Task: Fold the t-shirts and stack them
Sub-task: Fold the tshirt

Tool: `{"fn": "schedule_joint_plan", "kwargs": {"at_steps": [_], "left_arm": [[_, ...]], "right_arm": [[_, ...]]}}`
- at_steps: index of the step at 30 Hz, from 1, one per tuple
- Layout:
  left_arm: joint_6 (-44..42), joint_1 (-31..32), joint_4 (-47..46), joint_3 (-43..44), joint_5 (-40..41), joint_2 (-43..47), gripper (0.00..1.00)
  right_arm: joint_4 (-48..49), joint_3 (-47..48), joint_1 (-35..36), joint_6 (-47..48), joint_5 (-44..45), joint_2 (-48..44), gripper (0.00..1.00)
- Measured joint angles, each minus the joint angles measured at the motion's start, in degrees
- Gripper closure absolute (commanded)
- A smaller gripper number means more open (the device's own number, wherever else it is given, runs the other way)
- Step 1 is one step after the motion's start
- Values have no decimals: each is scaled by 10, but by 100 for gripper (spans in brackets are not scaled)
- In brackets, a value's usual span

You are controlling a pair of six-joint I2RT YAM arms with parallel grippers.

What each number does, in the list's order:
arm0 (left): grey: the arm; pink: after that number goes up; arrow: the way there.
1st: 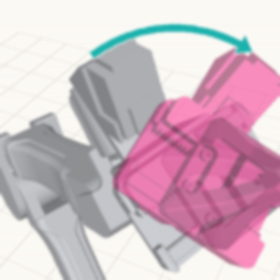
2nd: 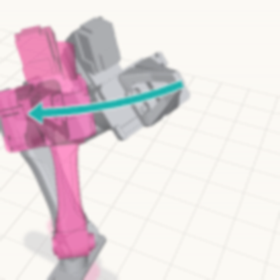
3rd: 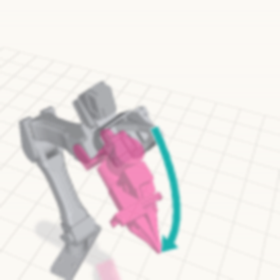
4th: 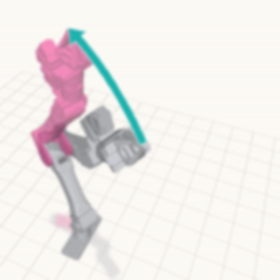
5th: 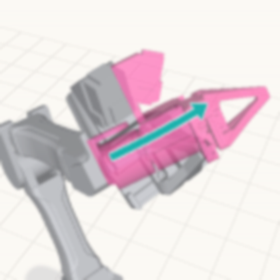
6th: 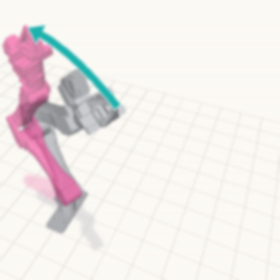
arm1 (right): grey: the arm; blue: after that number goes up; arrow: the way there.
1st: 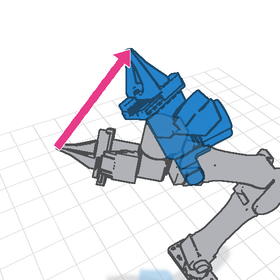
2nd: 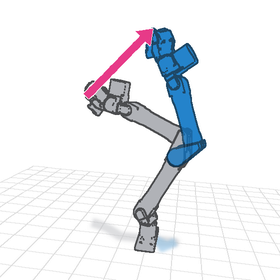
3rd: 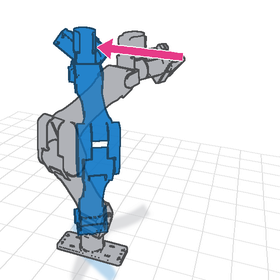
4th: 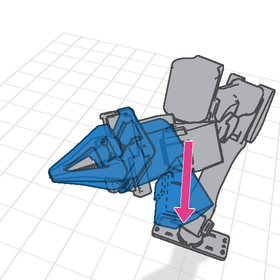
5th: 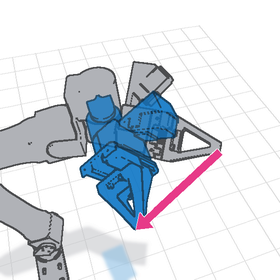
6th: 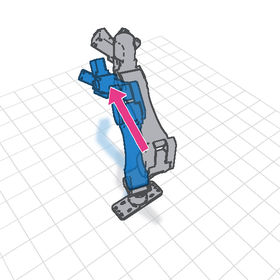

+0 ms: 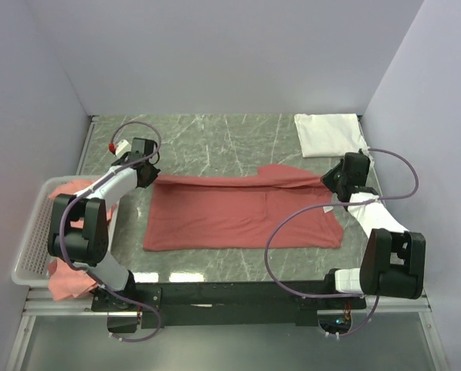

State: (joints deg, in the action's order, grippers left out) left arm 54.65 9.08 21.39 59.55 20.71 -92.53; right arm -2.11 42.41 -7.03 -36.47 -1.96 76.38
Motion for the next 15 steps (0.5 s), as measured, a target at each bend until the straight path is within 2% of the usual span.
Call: {"fn": "schedule_joint_plan", "kwargs": {"at_steps": [15], "left_arm": [[8, 0, -15, -69, -3, 63, 99]], "right_arm": [[7, -59, -15, -12, -24, -42, 100]]}}
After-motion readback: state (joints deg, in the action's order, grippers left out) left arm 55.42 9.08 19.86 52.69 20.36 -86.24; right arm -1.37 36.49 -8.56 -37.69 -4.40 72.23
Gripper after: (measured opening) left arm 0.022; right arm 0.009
